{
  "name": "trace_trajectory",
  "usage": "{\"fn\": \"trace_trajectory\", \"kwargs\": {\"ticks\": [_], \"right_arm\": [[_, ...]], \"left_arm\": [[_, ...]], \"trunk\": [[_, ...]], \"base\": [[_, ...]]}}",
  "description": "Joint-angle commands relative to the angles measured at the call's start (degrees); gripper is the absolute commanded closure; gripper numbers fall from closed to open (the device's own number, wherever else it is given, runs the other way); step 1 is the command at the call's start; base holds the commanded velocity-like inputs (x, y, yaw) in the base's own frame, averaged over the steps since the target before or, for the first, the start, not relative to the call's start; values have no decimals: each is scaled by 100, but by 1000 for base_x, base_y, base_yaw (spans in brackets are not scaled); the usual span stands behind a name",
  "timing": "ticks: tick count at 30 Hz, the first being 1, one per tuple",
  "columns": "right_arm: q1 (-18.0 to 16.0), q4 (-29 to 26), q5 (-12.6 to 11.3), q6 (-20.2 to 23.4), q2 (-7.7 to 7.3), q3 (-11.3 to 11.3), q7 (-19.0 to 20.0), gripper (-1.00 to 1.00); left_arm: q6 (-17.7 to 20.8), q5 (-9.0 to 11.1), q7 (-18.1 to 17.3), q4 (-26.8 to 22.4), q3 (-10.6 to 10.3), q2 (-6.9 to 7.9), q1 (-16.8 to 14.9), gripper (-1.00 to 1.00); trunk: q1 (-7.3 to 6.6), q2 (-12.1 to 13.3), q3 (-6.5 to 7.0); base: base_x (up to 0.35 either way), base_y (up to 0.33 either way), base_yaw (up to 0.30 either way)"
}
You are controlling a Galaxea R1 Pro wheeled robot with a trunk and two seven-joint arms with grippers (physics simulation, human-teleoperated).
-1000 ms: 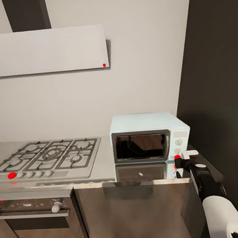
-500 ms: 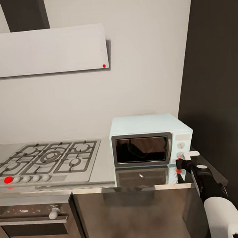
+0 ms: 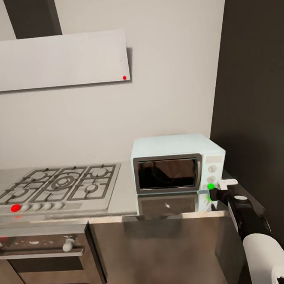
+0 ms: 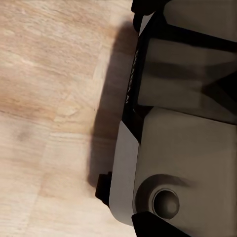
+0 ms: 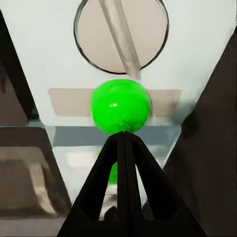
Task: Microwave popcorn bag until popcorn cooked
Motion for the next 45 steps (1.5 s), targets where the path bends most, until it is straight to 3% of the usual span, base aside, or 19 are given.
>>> {"fn": "trace_trajectory", "kwargs": {"ticks": [1, 28, 34, 37, 39, 40, 42, 44, 45], "right_arm": [[-7, -10, 60, 17, 4, -22, 53, 100], [-2, 13, 72, 17, 35, -20, 232, 100], [-3, 903, 81, -5, 14, -19, 190, 100], [-2, 1790, 284, -159, -1, -14, 145, 100], [-2, 2678, 393, -216, -35, -13, -85, 100], [-2, 3142, 413, -260, -93, -13, -239, 100], [-37, 4398, 439, -707, -347, -10, -723, 100], [-17, 4667, 444, -994, -451, -7, -911, 100], [272, 4795, 444, -1154, -494, -5, -991, 100]], "left_arm": [[-3, 60, -20, 4, -46, 0, -4, -100], [-3, 64, -12, 4, -46, -1, -4, -100], [-3, 65, -11, 4, -46, 0, -4, -100], [-3, 64, -11, 4, -46, 0, -4, -100], [-3, 61, -11, 4, -46, 0, -4, -100], [-3, 61, -11, 4, -46, 0, -4, -100], [-3, 61, -11, 4, -46, 0, -4, -100], [-3, 61, -13, 4, -46, 0, -4, -100], [-3, 60, -12, 4, -46, 0, -4, -100]], "trunk": [[-3, -5, -7], [-3, -5, -7], [-3, -5, -7], [-3, -5, -7], [-3, -5, -7], [-3, -5, -7], [-3, -5, -7], [-3, -5, -7], [-3, -5, -7]], "base": [[-329, 0, 0], [-329, 0, 0], [-49, 0, 0], [-3, 0, 0], [0, 0, 0], [0, 0, 0], [0, 0, 0], [0, 0, 0], [0, 0, 0]]}}
